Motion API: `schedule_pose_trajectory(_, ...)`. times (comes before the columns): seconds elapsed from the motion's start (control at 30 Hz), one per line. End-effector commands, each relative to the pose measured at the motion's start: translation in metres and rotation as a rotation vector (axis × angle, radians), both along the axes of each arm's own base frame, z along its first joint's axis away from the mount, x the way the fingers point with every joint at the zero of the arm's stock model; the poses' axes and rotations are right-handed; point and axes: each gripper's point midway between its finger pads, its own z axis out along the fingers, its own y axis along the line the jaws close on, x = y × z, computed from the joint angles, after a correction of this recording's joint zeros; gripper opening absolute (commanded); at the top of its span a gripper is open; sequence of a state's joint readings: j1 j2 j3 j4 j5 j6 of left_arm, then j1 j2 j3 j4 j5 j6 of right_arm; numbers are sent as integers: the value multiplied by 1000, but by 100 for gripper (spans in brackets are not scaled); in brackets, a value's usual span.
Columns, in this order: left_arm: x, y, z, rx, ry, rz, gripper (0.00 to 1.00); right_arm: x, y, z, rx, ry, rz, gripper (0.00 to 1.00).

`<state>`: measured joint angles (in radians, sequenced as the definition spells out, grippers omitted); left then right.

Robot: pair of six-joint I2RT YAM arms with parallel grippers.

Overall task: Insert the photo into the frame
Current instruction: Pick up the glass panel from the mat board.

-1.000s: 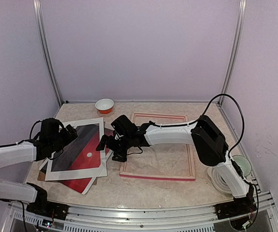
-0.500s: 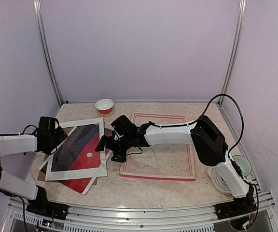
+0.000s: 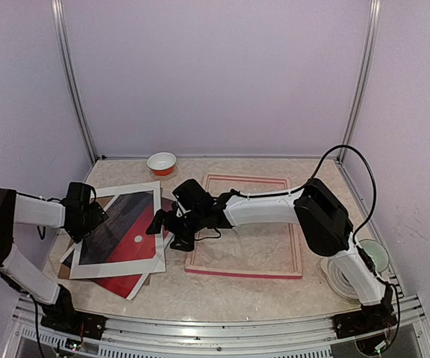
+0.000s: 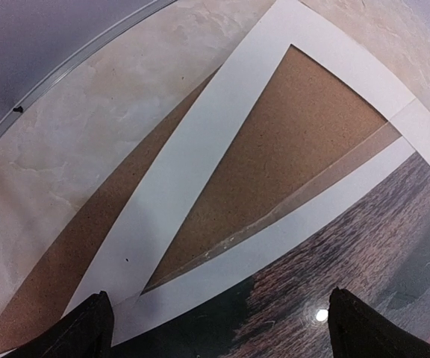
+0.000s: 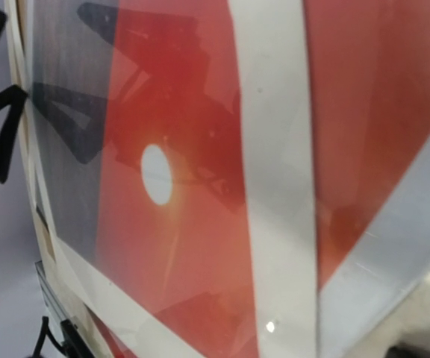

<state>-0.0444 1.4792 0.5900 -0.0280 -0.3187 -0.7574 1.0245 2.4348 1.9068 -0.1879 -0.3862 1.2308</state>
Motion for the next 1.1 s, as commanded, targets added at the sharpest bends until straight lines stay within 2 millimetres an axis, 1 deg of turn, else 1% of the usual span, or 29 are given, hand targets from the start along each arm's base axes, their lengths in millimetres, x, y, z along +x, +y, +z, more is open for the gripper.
schedule_pose_trajectory(0.0, 2, -2, -7, -20, 9, -18, 99, -1, -11, -12, -36, 17, -1, 99)
schedule_pose_trajectory(0.07, 3, -6, -9, -42, -6, -27, 99, -1, -11, -11, -35, 14, -4, 99)
schedule_pose_trajectory(0.2, -2, -16, -16, -91, -10, -53, 99, 0, -11, -9, -32, 10, -6, 99)
schedule_pose_trajectory(0.37, -9, -21, -14, -100, -18, -68, 99, -2, -10, -8, -15, 20, -7, 99)
schedule_pose_trajectory(0.5, -12, -25, -14, -111, -21, -81, 99, 0, -8, 0, 11, 5, -14, 99)
schedule_pose_trajectory(0.8, -14, -33, -13, -124, -33, -115, 99, 0, -4, 2, 61, 30, -22, 99)
schedule_pose_trajectory(1.07, -14, -39, -15, -127, -28, -136, 97, 2, -2, 8, 115, 43, -38, 99)
